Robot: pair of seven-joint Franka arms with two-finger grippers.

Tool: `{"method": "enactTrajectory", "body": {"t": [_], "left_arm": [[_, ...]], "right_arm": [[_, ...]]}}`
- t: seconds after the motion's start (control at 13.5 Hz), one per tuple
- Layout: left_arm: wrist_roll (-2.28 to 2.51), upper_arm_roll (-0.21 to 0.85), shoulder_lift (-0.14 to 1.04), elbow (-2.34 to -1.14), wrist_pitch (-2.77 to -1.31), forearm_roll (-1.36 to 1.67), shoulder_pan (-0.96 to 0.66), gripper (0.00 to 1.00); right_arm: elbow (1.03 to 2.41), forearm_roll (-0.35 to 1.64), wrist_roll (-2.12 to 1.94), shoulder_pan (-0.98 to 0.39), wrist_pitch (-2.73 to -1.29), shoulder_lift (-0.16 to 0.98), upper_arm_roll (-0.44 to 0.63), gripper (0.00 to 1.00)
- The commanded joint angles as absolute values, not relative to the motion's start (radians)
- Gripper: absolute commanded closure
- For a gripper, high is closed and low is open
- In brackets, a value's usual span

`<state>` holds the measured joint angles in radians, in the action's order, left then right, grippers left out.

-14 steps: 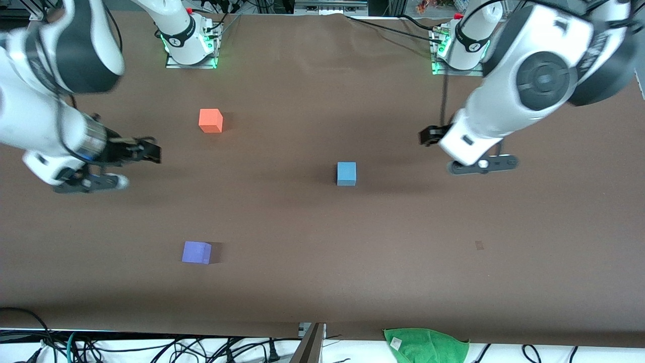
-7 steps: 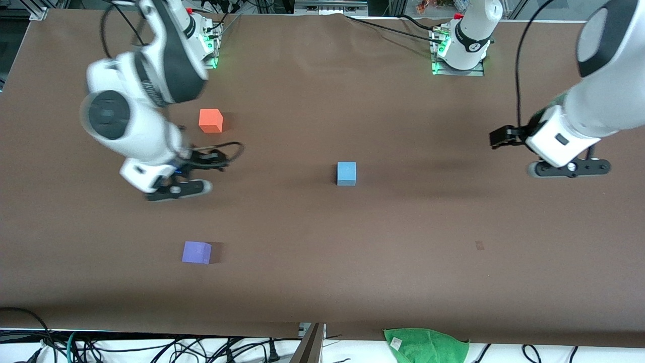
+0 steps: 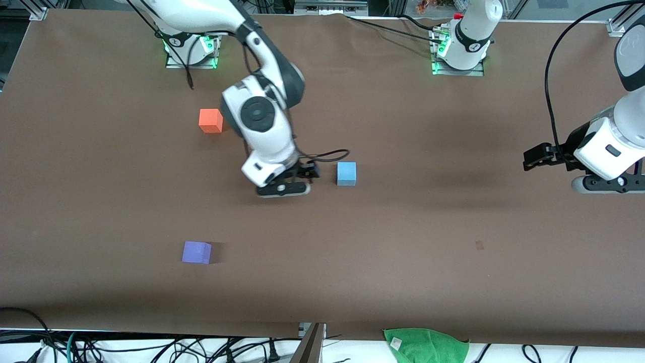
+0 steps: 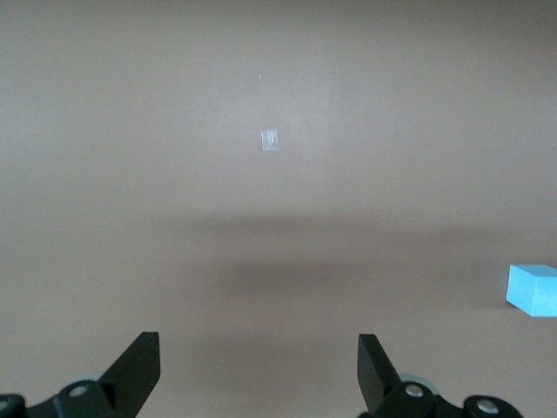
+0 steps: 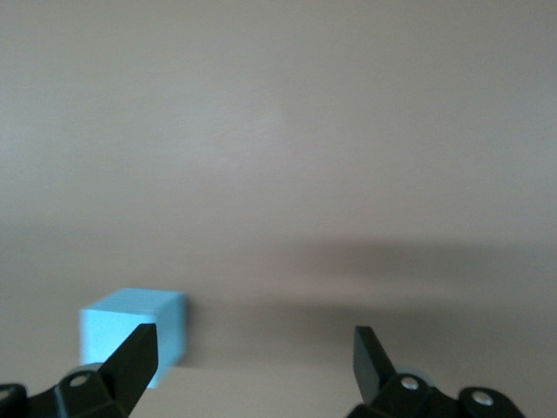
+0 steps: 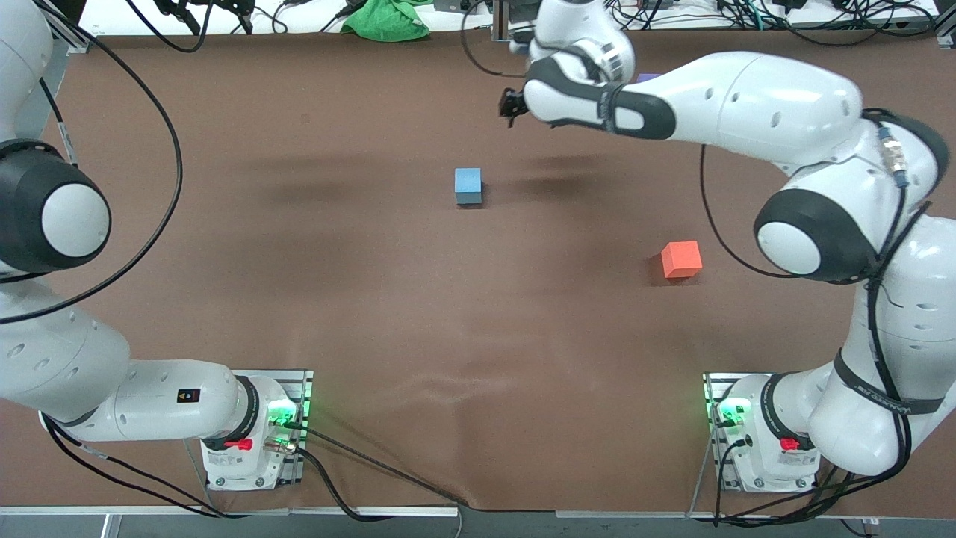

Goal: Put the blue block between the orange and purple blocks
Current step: 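Lower the right gripper onto the blue cube and close it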

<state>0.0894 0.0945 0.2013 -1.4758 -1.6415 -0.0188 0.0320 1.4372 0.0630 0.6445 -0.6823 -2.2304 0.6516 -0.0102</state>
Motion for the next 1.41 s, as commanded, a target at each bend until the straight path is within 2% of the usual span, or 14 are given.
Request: {"method": "enactTrajectory", "body": {"t": [0.0, 0.22, 0.37, 0.74, 1.04, 1.33], "left_arm": [[0.057, 0.072, 0.020, -1.667, -1.715, -0.005, 0.014, 0.00], [0.058, 0.075, -0.034, -1.727, -1.718, -0.003, 0.014, 0.00], [0.069, 0.077, -0.023, -1.715, -1.709, -0.002, 0.017, 0.00], [0.069, 0.080, -0.021, -1.713, -1.710, -0.003, 0.017, 0.00], [0.069, 0.081, -0.020, -1.713, -1.712, -0.003, 0.015, 0.00], [0.069, 0.081, -0.020, -1.713, -1.712, -0.003, 0.017, 0.00]], "right_arm": [[1.312, 0.055, 0.799, -0.764, -2.290, 0.773, -0.018, 0.01], [1.275, 0.022, 0.876, -0.845, -2.306, 0.837, -0.012, 0.01], [1.266, -0.018, 0.916, -0.867, -2.318, 0.868, -0.012, 0.01], [1.252, -0.034, 0.902, -0.865, -2.327, 0.890, -0.005, 0.01], [1.166, -0.035, 0.914, -0.867, -2.333, 0.972, -0.002, 0.01], [1.169, -0.057, 0.911, -0.867, -2.330, 0.985, -0.002, 0.01]]}}
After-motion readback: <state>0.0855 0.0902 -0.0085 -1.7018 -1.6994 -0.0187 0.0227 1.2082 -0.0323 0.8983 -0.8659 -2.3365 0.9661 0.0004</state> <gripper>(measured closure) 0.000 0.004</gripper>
